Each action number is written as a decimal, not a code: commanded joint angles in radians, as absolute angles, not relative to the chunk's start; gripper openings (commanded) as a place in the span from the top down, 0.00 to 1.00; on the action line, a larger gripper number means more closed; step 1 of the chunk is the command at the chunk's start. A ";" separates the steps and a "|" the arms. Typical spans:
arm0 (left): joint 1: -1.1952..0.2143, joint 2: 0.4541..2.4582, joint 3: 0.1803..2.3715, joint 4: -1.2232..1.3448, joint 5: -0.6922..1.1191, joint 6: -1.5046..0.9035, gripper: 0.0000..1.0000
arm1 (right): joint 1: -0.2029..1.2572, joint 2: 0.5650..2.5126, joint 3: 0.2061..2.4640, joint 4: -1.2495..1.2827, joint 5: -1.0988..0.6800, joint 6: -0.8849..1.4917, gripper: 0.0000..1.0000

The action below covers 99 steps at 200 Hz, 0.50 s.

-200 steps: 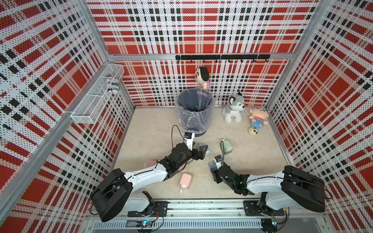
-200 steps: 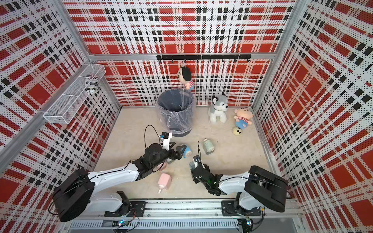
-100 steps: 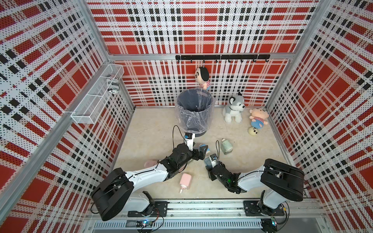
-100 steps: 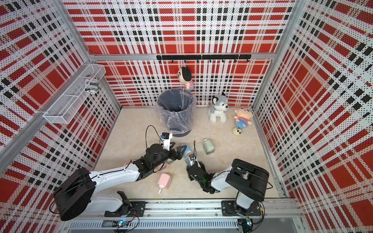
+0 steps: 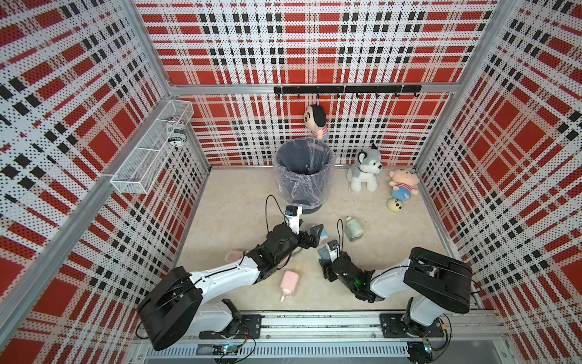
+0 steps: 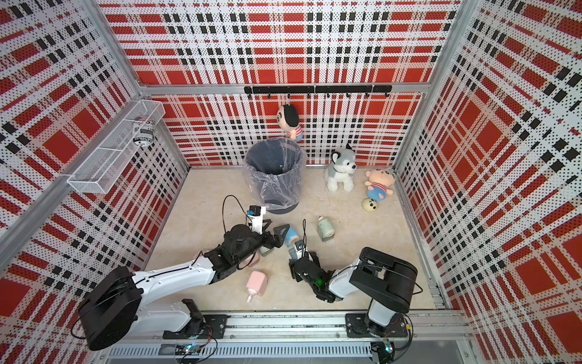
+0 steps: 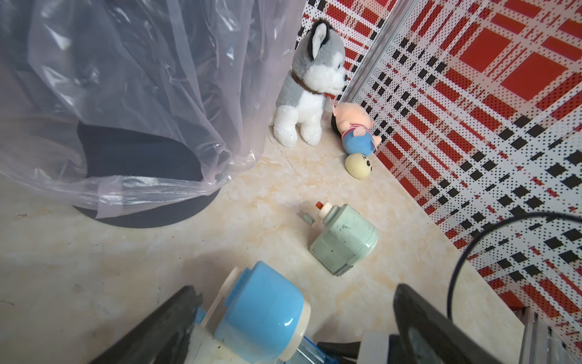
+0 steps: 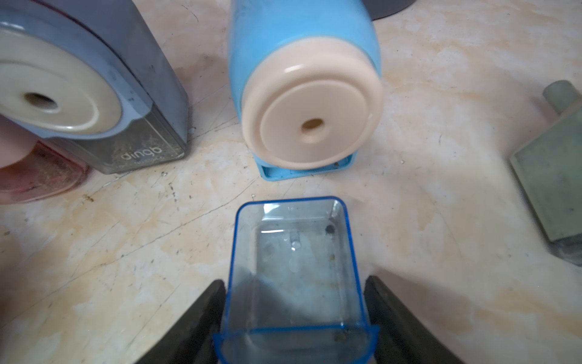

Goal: Take out the pencil sharpener tray and clean the shavings
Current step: Place the container at the center of the board.

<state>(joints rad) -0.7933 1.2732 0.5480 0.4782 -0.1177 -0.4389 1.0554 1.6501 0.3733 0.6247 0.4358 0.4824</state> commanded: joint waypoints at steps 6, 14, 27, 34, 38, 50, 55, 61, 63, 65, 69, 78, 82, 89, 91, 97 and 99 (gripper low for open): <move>-0.799 1.235 0.533 0.476 -0.169 -0.419 0.02 | 1.046 1.679 0.364 0.569 0.379 0.488 0.23; -0.799 1.228 0.530 0.476 -0.180 -0.420 0.02 | 1.045 1.673 0.366 0.568 0.375 0.487 0.21; -0.802 1.214 0.526 0.476 -0.196 -0.419 0.02 | 1.045 1.655 0.368 0.561 0.368 0.487 0.17; -0.803 1.202 0.524 0.476 -0.203 -0.419 0.02 | 1.045 1.643 0.368 0.556 0.365 0.488 0.15; -0.804 1.195 0.521 0.476 -0.208 -0.420 0.02 | 1.046 1.633 0.368 0.551 0.363 0.486 0.12; -0.807 1.171 0.515 0.476 -0.210 -0.424 0.02 | 1.046 1.600 0.366 0.532 0.356 0.486 0.05; -0.809 1.158 0.514 0.475 -0.211 -0.425 0.02 | 1.046 1.581 0.365 0.523 0.357 0.487 0.03; -0.814 1.143 0.511 0.473 -0.214 -0.425 0.02 | 1.046 1.559 0.364 0.508 0.355 0.488 0.00; -0.815 1.138 0.511 0.471 -0.216 -0.424 0.02 | 1.046 1.551 0.365 0.502 0.354 0.488 0.00; -0.816 1.133 0.511 0.470 -0.220 -0.424 0.02 | 1.045 1.542 0.365 0.497 0.353 0.488 0.00; -0.820 1.122 0.511 0.468 -0.226 -0.423 0.02 | 1.045 1.526 0.364 0.486 0.350 0.488 0.00; -0.829 1.098 0.508 0.461 -0.240 -0.420 0.02 | 1.046 1.481 0.365 0.454 0.349 0.489 0.00; -0.832 1.088 0.506 0.459 -0.247 -0.418 0.02 | 1.046 1.460 0.365 0.440 0.346 0.489 0.00; -0.836 1.070 0.503 0.456 -0.258 -0.414 0.02 | 1.046 1.420 0.364 0.413 0.342 0.491 0.00; -0.837 1.064 0.502 0.455 -0.261 -0.414 0.02 | 1.046 1.408 0.363 0.405 0.340 0.491 0.00; -0.838 1.048 0.500 0.449 -0.272 -0.412 0.02 | 1.046 1.370 0.362 0.385 0.339 0.495 0.00; -0.838 1.043 0.500 0.447 -0.275 -0.411 0.02 | 1.046 1.357 0.363 0.370 0.339 0.496 0.00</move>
<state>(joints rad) -0.8253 1.1049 0.5190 0.4698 -0.2211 -0.4362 1.0504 1.4807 0.3683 0.4862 0.3588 0.4835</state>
